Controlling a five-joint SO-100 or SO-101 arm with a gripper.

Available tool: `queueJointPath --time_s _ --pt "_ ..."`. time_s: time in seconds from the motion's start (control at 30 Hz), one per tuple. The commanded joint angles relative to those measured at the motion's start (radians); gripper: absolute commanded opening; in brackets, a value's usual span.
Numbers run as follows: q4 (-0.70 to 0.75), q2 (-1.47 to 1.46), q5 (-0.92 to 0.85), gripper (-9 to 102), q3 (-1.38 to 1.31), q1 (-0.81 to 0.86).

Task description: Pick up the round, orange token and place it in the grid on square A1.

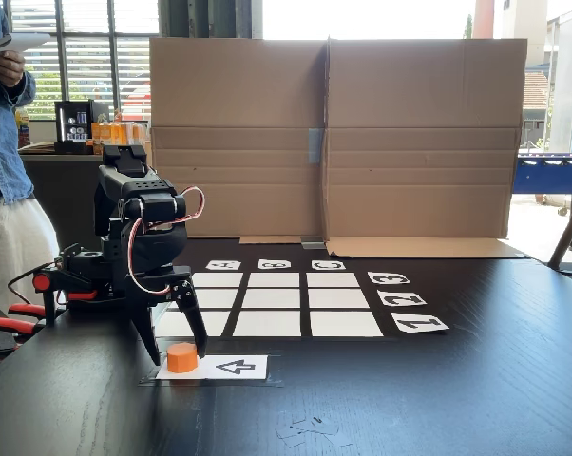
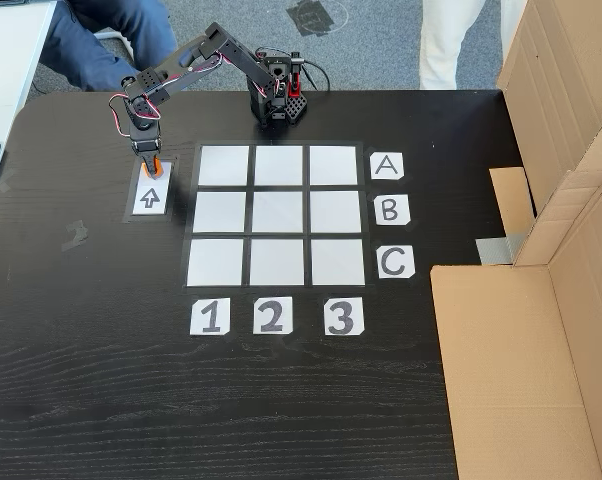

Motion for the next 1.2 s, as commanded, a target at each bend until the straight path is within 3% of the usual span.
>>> queueJointPath --time_s 0.0,0.53,0.83,1.17 --pt "-0.006 0.008 -0.008 20 -0.015 -0.006" --pt "0.02 0.054 0.0 13 -0.032 -0.008" --pt "0.11 0.242 -0.006 13 -0.034 -0.014" --pt "0.12 0.535 -0.011 13 0.221 -0.083"
